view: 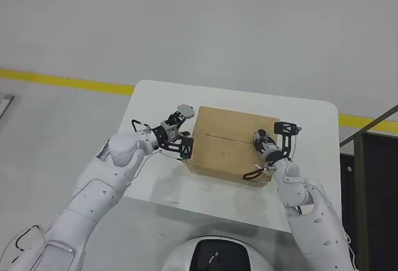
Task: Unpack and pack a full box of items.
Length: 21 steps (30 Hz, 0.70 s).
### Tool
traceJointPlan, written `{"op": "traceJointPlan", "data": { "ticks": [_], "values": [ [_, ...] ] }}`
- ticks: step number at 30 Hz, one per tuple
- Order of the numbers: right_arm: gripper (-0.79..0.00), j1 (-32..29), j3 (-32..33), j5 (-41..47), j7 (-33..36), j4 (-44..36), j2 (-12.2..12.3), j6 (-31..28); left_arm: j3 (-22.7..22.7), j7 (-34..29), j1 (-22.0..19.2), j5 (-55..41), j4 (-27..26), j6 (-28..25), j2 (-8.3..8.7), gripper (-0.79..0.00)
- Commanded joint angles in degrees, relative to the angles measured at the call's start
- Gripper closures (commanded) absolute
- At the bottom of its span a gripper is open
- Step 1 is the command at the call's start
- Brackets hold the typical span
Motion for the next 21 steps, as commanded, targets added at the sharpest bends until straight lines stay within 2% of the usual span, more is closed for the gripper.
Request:
{"op": "traceJointPlan", "data": {
  "ticks": [1,7,10,14,21],
  "values": [
    [0.0,0.0,0.0,0.0,-0.1,-0.1,0.0,0.0,-1.3,-2.3,1.4,5.6,-2.7,-0.8,0.9,-0.785],
    [0.0,0.1,-0.2,-0.1,0.0,-0.5,0.1,0.1,-2.3,-6.4,4.6,10.7,-4.5,-4.4,1.9,-0.785],
    [0.0,0.1,-0.2,-0.2,-0.1,-0.8,0.1,0.3,-2.3,-6.4,6.1,7.5,-3.7,-6.1,1.7,-0.785],
    [0.0,-0.1,-0.2,-0.2,0.0,-1.2,0.1,0.5,-2.0,-7.7,6.8,2.9,-1.5,-6.3,1.01,-0.785],
    [0.0,-0.3,-0.2,-0.7,0.7,-1.2,0.3,1.0,-0.6,-11.9,6.0,-4.6,2.4,-2.4,-0.94,-0.785]
  ]
}}
